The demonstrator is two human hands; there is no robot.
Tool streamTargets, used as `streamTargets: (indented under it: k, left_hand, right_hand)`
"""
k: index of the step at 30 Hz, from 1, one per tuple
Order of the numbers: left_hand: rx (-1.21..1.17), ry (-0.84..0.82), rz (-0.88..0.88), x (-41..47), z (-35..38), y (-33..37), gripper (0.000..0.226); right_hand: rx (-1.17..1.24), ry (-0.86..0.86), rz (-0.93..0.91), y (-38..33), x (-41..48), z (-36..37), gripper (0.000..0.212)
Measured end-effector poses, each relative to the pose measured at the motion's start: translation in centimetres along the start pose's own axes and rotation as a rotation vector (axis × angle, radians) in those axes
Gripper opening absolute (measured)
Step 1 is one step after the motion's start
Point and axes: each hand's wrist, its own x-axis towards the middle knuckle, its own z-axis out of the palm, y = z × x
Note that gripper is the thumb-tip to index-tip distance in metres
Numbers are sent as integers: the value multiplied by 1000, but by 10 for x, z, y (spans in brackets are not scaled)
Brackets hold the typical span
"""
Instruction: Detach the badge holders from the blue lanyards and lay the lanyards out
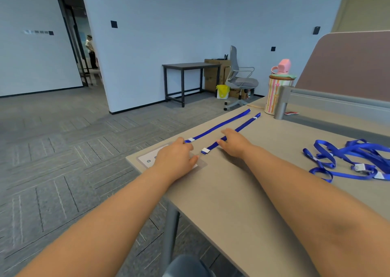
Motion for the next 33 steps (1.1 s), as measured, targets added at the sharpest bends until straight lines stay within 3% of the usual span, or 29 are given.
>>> streamTargets:
  k: [5,9,18,26,29,33]
  left_hand:
    - [4,60,106,4,-5,36,36]
    - [-53,56,282,3,-1,86,30]
    - [-218,-99,724,-26,11,227,23]
    - [-248,-317,1012,-68,9,291,30]
    - [-110,-527,979,-70,1,291,41]
    - [-81,-611,920,-66,-3,284,33]
  right_hand:
    - [7,65,8,24,-41,-28,32]
    - [-66,106,35,58,-88,-60,27]
    - [-140,244,241,151,-223,-112,20]
    - [-124,279,332,176,-320,-122,14]
    - [-130,259,320,179,-346,-116,12]
    - [-104,244,290,178,-357,-107,12]
